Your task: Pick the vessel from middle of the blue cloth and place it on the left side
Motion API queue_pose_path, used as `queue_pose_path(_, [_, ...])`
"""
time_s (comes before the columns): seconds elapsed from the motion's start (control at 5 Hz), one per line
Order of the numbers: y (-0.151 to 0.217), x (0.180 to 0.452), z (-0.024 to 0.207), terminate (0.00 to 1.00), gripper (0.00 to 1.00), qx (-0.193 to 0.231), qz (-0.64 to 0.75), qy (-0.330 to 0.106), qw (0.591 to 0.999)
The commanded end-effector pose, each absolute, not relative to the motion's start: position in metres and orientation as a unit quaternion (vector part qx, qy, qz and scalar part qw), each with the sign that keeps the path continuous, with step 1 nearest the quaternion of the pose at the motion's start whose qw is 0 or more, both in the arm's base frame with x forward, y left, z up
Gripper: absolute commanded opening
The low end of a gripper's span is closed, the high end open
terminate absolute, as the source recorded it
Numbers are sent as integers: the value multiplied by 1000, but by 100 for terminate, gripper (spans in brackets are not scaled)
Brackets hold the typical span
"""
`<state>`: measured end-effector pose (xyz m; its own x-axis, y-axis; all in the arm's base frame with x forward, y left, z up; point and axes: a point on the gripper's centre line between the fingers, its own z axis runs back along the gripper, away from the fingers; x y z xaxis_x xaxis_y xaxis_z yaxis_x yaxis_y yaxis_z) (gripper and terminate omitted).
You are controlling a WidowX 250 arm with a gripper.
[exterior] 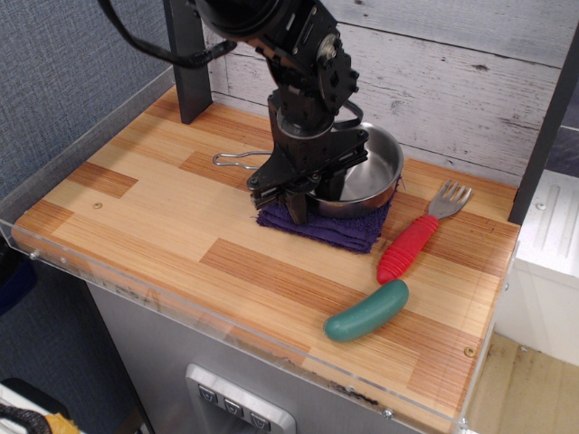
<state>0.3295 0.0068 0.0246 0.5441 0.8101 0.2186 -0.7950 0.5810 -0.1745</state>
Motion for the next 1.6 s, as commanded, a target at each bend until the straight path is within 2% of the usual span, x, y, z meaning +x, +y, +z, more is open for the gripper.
queue_pose_path(0.0, [4,327,50,0,0,-47,462,-167,870])
queue_pose_path(0.4, [11,323,72,0,0,-62,464,-177,866])
queue_pose_path(0.6, [26,312,85,0,0,-70,477,-184,857])
queue_pose_path(0.8, [51,295,92,0,0,-60,492,-186,848])
queue_pose_path(1.4, [120,246,84,0,0,-14,516,-175,838])
